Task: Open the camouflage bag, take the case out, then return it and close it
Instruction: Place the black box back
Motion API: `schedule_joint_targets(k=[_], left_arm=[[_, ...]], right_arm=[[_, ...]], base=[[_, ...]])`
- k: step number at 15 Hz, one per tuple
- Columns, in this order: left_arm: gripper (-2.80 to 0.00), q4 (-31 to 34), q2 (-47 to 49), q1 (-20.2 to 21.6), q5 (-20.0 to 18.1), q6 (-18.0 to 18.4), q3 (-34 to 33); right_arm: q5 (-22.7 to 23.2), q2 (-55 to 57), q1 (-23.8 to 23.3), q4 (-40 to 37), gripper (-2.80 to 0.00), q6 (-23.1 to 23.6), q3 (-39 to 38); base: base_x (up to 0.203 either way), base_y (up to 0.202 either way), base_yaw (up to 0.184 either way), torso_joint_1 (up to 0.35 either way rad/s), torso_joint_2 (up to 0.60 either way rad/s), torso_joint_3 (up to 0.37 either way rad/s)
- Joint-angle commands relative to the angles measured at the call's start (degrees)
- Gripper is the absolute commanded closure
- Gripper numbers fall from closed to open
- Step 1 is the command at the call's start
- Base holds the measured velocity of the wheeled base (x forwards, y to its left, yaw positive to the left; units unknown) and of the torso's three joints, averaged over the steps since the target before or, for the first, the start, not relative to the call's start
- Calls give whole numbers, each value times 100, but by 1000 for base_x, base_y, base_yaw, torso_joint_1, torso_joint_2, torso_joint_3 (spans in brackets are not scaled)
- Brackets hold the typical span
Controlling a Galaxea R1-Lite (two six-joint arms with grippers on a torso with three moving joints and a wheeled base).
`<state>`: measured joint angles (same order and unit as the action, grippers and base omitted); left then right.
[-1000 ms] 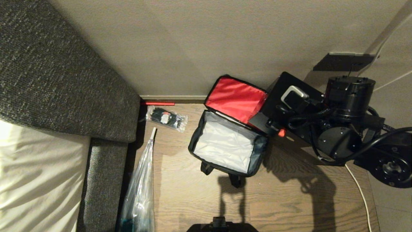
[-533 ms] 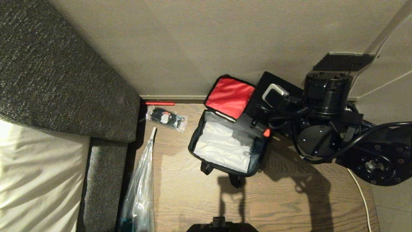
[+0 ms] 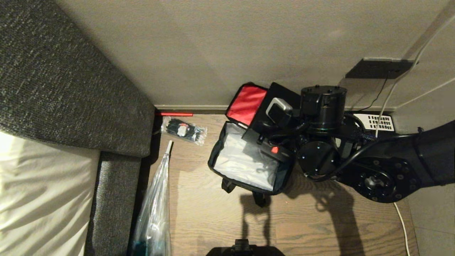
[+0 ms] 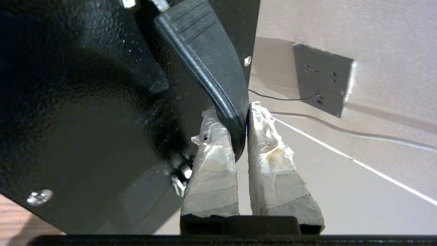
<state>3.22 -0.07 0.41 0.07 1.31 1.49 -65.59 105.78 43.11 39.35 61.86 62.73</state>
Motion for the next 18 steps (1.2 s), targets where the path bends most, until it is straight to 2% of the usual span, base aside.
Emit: schedule_joint_targets(k=[1,7,18], left_arm=[[0,3,7,2,1,1,1],[0,3,7,2,1,1,1],[0,3,7,2,1,8,1]], right_arm=[[-115,205,90,13,0,44,53],[-180,572,243,31,0,-16,232],[-376,1434,541,-216,0,-14,1502]], base=[[0,0,0,0,0,0],[0,0,0,0,0,0],[0,0,0,0,0,0]])
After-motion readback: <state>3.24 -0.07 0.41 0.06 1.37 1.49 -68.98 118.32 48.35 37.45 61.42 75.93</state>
